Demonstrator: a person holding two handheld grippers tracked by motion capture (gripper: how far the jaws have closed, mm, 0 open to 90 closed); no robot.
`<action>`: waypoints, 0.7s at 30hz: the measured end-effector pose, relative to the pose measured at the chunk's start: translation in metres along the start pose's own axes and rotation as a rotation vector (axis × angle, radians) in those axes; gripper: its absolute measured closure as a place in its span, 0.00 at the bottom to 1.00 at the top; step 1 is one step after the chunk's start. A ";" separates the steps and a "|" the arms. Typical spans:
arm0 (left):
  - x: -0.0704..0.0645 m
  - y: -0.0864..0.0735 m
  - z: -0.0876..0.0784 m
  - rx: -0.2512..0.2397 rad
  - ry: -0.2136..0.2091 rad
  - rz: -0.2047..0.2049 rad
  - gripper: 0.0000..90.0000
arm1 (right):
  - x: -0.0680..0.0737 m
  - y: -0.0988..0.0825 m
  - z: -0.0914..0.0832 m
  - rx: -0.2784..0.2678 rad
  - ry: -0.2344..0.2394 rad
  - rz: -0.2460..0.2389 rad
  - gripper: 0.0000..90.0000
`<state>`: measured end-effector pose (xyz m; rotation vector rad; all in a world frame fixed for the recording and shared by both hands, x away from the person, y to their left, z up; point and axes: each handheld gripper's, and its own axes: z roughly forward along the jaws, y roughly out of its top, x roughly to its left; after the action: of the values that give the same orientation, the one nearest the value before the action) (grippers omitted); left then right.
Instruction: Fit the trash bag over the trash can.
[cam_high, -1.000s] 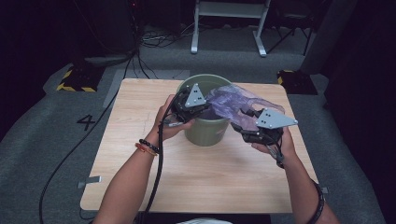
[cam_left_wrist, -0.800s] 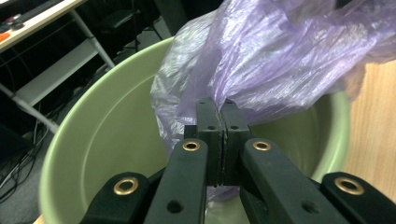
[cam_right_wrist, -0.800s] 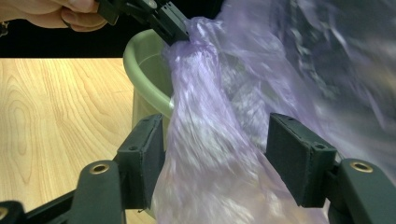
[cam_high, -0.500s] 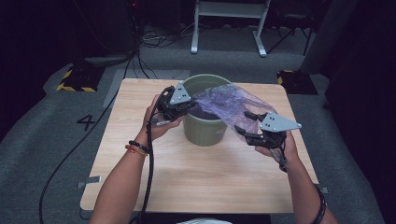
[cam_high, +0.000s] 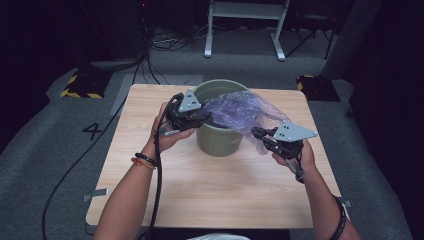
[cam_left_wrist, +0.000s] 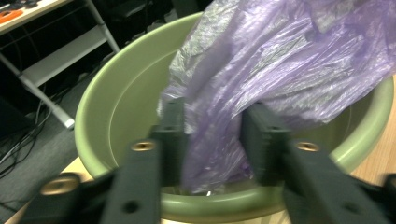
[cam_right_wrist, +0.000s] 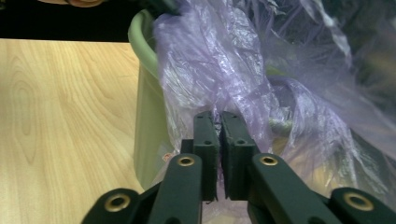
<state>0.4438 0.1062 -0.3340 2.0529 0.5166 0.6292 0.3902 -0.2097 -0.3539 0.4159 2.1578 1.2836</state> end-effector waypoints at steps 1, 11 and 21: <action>-0.002 0.001 -0.001 -0.006 0.001 -0.005 0.53 | 0.000 0.001 0.000 -0.001 0.004 -0.001 0.98; -0.031 0.015 -0.007 -0.105 -0.114 0.024 0.26 | 0.004 0.012 0.002 -0.032 0.014 -0.012 1.00; -0.050 0.027 0.002 -0.063 -0.104 0.148 0.67 | 0.015 0.025 0.002 -0.049 0.061 -0.045 1.00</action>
<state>0.4092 0.0618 -0.3235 2.0646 0.2829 0.6139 0.3794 -0.1879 -0.3378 0.3099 2.1681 1.3371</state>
